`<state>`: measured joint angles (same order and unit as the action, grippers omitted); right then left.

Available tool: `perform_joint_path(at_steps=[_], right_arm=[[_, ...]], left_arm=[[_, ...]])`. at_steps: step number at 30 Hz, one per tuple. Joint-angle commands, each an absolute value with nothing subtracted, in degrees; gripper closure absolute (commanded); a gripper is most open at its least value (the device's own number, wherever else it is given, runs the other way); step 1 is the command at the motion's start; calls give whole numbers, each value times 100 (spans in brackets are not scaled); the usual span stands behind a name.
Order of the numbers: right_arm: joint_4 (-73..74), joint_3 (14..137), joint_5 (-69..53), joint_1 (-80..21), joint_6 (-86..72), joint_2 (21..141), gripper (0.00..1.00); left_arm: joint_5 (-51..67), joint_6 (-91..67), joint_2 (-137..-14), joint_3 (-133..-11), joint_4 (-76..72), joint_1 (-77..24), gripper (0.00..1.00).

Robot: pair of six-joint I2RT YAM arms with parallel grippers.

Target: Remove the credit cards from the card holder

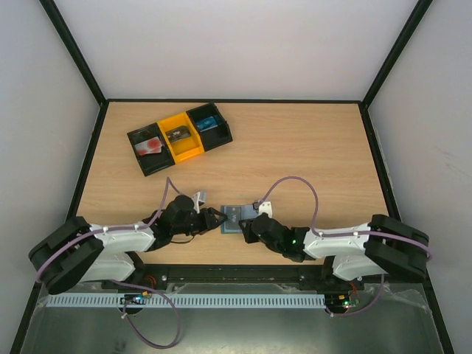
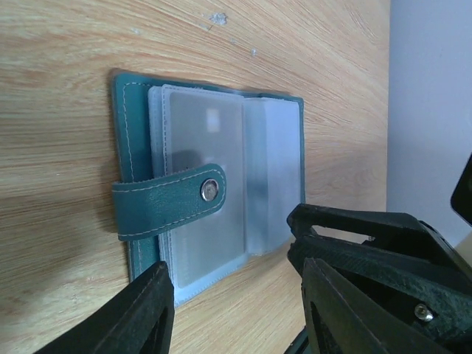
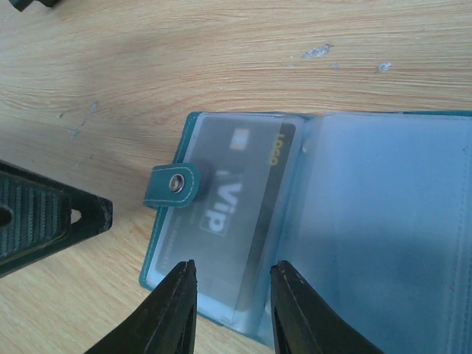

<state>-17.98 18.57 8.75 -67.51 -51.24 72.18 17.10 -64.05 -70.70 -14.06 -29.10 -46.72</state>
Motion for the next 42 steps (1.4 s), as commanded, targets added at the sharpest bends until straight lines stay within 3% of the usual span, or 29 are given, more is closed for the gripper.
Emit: perform_joint_path(at_steps=[1,8,23,42], right_arm=[[-2119,2041,831,-6630,-5038,7535,72],[-2153,2048,806,-6567,-5014,7868,75],[-1884,1908,794,-6550,-5074,8201,96],[-2065,1671,836,-6548,-5019,8117,97]], left_arm=[[1712,-6499,-7233,-1378,-3266,-4750,50],[1670,-6564,-7344,-1360,-3351,-4807,50],[1805,-6761,-7813,-1413,-3880,-4933,46],[1970,-6851,-8154,-1740,-3991,-5049,47]])
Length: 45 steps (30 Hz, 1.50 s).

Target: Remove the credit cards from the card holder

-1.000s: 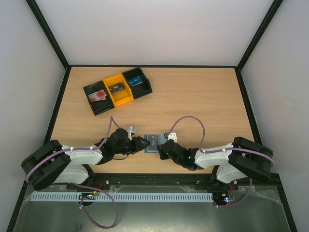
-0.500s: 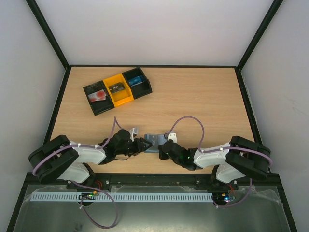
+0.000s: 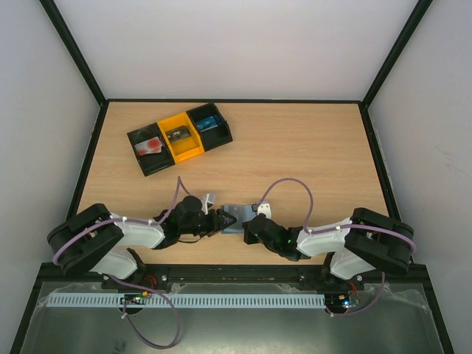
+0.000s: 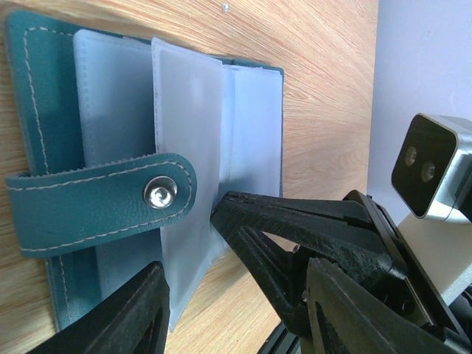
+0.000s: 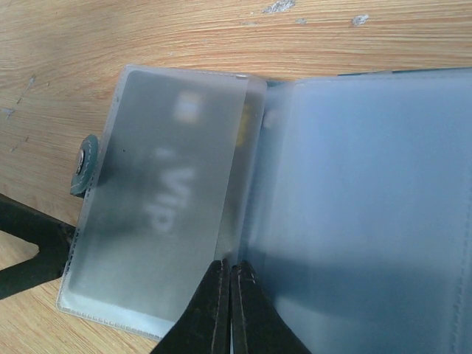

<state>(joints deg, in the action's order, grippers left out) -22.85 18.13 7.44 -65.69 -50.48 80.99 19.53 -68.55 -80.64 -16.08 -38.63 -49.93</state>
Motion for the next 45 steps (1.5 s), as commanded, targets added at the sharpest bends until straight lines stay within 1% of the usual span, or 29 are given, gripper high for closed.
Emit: perform_joint_path(at_steps=[1,6,10,14,21,30,33,36,39,42,45], right_arm=[[-2079,1670,829,-6548,-5014,8121,97],[-2199,1646,764,-6551,-4984,8126,97],[-2508,1525,581,-6550,-5045,8120,97],[-2635,1464,475,-6549,-5106,8138,97],[-2754,1477,273,-6550,-5077,8148,95],[-3437,1547,-317,-6552,-4965,8359,92],[-3443,1605,-310,-6548,-4926,8339,91],[-3172,1598,-75,-6556,-4891,8140,89],[-3043,1410,261,-6555,-4962,7756,89],[-3050,1173,566,-6548,-4992,7442,90],[-3117,1039,638,-6550,-5031,7414,90]], left_arm=[[1988,-6852,-8167,-1740,-4029,-5052,50],[2021,-6882,-8228,-1784,-4124,-5096,66],[2030,-6873,-8262,-1860,-4087,-5134,77],[1988,-6783,-8209,-1956,-3854,-5163,83],[1621,-6475,-7844,-2163,-2786,-5169,97],[1499,-6432,-7625,-2163,-2449,-5184,97],[1417,-6419,-7588,-2179,-2376,-5227,92],[1528,-6400,-7688,-2242,-2444,-5254,82],[1572,-6384,-7835,-2346,-2489,-5337,75],[1586,-6372,-7973,-2436,-2596,-5422,72],[1591,-6380,-8087,-2546,-2694,-5502,71]])
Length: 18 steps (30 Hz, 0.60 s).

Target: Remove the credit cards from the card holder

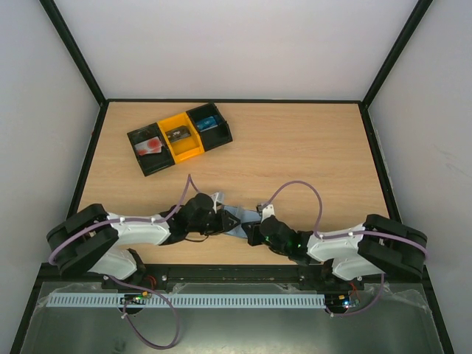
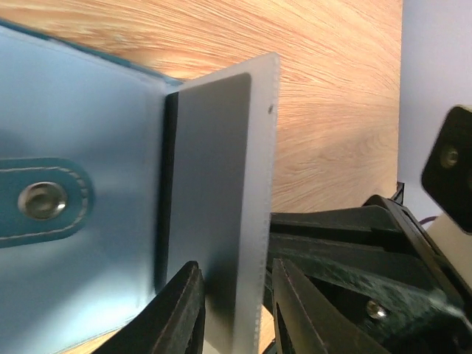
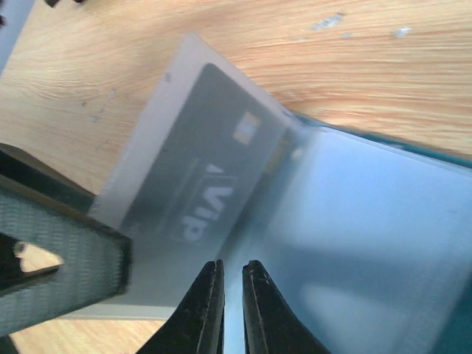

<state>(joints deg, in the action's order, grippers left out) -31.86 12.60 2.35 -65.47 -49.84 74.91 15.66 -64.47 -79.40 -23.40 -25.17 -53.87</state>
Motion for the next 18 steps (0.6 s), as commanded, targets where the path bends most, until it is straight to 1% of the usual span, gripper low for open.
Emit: perform_joint_path(at_steps=[1,8,18], right_arm=[[-3126,1012,627,-6554,-5051,7424,90],[-3004,826,904,-6550,-5200,7085,91],[-2032,564,1696,-6556,-5316,5435,88]], left_arm=[[1590,-6388,-8117,-2579,-2704,-5524,71],[1556,-6404,-8224,-2691,-2718,-5605,69],[1568,-6473,-8396,-2681,-2949,-5668,67]])
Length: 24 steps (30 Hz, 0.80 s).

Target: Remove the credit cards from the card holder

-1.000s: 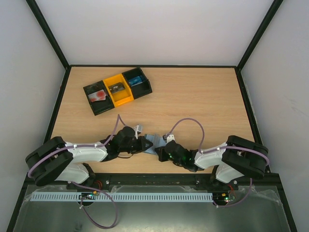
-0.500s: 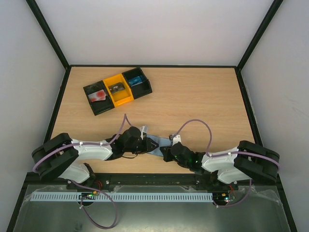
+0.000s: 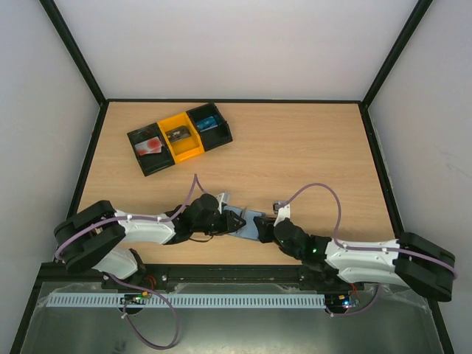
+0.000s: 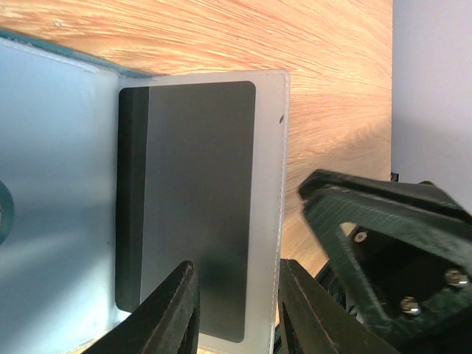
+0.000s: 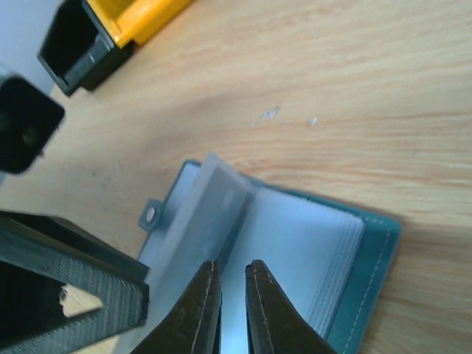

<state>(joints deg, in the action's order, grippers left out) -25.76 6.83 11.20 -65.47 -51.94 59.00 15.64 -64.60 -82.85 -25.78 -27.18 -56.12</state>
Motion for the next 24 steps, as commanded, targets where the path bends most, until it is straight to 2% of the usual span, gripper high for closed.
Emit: perform_joint_path(at_steps=[1,11,24], right_arm=[[-1938,547,1741,-6550,-5329,5291,87],[-1299,620,1795,-6550,-5449,4301,85],[-1285,812,1572,-6550,-5473,4355,84]], left_arm=[[1588,-6477,-8416,-2693,-2957,-5669,67],[1385,-6372,-8305,-2670,-2734,-5669,63],[1960,-6555,-8832,-2690,-3722,-5818,61]])
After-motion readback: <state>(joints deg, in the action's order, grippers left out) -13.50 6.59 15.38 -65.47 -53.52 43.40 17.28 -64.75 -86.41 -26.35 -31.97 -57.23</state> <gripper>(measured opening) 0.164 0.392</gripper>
